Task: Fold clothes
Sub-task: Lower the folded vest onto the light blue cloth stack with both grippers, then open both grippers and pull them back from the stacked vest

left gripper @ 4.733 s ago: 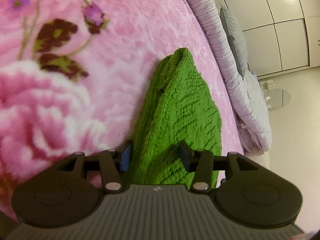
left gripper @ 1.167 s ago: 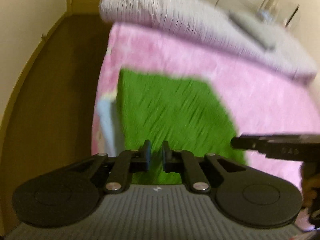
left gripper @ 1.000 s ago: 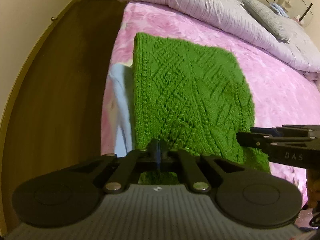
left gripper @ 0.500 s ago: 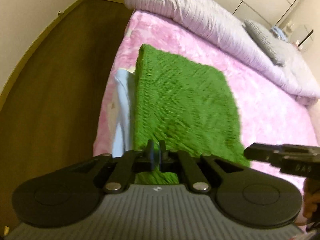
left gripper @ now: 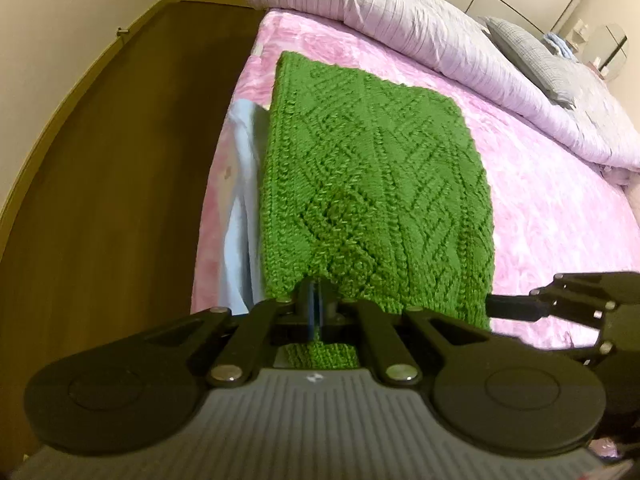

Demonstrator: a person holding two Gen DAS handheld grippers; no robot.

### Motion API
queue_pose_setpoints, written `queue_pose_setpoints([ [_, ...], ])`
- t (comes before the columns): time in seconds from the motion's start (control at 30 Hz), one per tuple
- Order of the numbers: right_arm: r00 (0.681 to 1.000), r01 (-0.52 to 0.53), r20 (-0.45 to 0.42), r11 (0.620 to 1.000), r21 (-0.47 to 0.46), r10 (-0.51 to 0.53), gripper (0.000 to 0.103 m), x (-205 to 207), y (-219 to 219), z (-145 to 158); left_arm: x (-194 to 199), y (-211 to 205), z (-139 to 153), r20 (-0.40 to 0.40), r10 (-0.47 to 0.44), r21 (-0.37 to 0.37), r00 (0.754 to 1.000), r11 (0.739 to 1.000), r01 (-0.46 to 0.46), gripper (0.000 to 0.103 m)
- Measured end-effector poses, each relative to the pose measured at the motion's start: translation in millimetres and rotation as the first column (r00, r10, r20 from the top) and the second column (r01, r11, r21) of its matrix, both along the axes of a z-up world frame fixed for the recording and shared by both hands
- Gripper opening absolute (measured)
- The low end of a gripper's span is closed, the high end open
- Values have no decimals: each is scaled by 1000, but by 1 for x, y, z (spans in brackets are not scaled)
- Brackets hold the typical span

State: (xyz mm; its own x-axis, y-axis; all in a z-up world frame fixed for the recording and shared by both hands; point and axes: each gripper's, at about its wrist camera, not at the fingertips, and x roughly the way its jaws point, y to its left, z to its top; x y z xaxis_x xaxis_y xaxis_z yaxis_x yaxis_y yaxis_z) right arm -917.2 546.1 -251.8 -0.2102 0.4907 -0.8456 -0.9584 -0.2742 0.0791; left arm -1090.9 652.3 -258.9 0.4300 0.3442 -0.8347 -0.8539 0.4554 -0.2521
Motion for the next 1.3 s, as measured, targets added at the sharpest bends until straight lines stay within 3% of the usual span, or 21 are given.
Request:
queue_pose_setpoints([
  [0.13,994,-75,78,997,24,73,41,-17,-8,-13,4,-10,-3,-24,-4,52,1000,999,5,3],
  [0.4,1000,-11,10,998,66,10,43,5,-18,25,2,-35,31,-65,150,74,987,987,-145,5],
  [0.47,999,6,-34,998,63,-4,43,14,-24,40,-5,-49,46,-73,228,43,971,973,-226,17],
  [0.53,996,20,-91,999,41,-16,43,24,-35,59,-12,-65,60,-74,289,7,955,957,-289,23],
  [0.73,972,38,-232,999,22,-32,44,53,-60,108,-12,-118,102,-94,394,-39,914,916,-399,27],
  [1.07,955,-61,-283,994,92,85,44,128,-91,172,68,-200,164,-77,506,19,859,862,-506,32],
  [1.3,950,-169,-246,978,122,194,44,178,-112,197,135,-245,194,-102,594,110,798,804,-584,32],
])
